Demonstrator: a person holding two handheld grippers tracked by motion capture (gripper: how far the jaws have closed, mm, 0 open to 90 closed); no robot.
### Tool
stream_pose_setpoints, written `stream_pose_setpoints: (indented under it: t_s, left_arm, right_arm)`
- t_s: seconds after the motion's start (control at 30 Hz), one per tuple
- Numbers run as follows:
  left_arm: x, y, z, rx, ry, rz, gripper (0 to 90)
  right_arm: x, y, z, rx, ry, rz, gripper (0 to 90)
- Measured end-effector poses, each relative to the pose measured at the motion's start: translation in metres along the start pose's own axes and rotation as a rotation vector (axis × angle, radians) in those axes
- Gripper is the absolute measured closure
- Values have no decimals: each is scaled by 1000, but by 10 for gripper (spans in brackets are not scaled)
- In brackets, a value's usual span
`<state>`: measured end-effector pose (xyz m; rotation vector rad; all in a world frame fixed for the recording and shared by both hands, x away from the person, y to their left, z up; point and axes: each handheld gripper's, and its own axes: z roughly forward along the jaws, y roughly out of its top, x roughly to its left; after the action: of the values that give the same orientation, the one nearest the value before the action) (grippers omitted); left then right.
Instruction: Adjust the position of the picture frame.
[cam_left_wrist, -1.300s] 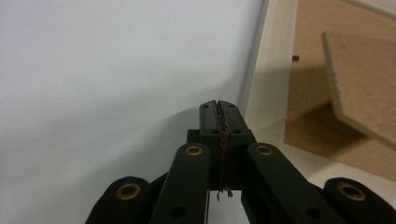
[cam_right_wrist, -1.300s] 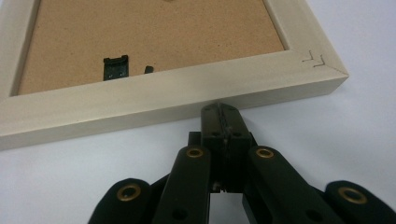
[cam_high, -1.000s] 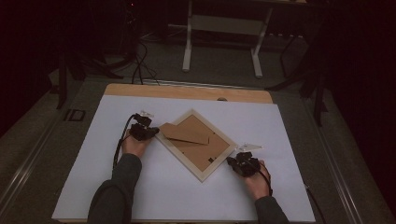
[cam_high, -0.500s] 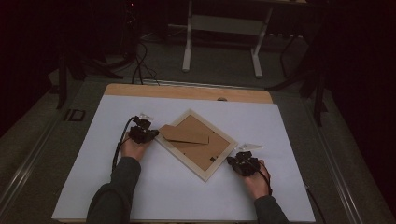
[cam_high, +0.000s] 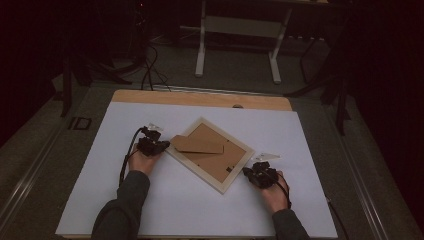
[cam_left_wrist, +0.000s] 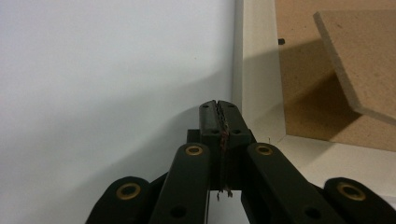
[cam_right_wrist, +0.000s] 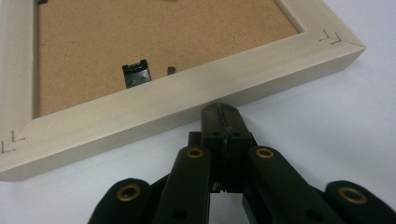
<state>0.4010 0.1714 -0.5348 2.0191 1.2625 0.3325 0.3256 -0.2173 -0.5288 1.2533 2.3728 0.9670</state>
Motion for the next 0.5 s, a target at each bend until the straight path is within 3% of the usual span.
stream_pose_setpoints:
  t_s: [0.5]
  left_arm:
    - [-5, -7, -7, 22, -21, 5, 900]
  right_arm:
    - [2, 2, 1, 9, -18, -24, 897]
